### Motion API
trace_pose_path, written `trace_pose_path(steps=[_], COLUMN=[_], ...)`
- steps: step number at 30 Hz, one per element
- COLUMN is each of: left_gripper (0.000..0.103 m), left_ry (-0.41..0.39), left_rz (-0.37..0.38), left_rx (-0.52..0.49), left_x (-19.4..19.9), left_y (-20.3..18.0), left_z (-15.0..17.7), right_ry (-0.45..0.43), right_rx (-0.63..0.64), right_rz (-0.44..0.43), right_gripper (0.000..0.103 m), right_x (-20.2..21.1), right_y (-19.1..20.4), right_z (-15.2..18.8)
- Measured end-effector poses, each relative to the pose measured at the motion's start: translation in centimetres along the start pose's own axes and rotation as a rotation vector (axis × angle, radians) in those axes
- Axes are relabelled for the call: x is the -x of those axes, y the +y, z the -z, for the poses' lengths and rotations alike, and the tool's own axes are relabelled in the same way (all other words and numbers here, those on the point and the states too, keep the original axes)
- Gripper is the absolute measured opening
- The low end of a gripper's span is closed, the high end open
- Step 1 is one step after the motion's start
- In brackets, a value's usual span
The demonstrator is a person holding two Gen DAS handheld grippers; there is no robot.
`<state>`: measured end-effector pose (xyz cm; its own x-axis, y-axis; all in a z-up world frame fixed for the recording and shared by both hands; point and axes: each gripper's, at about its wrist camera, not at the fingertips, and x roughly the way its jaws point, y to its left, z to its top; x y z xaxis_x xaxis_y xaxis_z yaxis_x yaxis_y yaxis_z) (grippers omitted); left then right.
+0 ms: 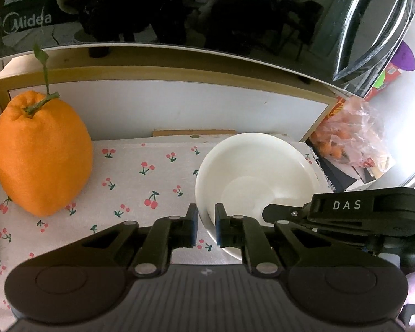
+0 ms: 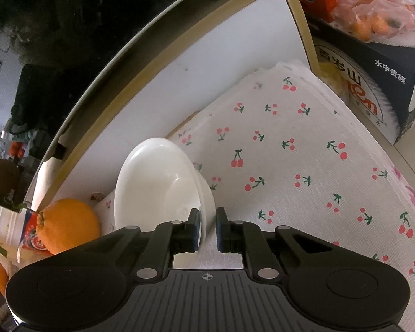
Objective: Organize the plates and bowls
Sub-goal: 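Close both grippers on the small white bowl rim, then lift the small white bowl with both grippers and carry it over the cream bowl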
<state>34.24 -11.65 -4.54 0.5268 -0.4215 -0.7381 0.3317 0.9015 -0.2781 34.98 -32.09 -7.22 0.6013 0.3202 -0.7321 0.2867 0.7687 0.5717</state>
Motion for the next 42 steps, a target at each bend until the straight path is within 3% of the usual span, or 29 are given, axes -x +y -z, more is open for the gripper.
trace_pose_path(steps=[20,42], left_gripper=[0.011,0.011], left_ry=[-0.029,-0.051], left_rz=[-0.006,0.004], left_rx=[-0.006,-0.009], left_x=[3.8,10.0], left_y=[-0.9,-2.3], left_z=[0.0,2.7], right_ry=[-0.027,-0.051], right_rx=[0.025,0.040], right_rz=[-0.005,-0.009], right_gripper=[0.012,0.012], right_x=[4.8,12.4], right_y=[2.3,3.9], right_z=[1.2,5.4])
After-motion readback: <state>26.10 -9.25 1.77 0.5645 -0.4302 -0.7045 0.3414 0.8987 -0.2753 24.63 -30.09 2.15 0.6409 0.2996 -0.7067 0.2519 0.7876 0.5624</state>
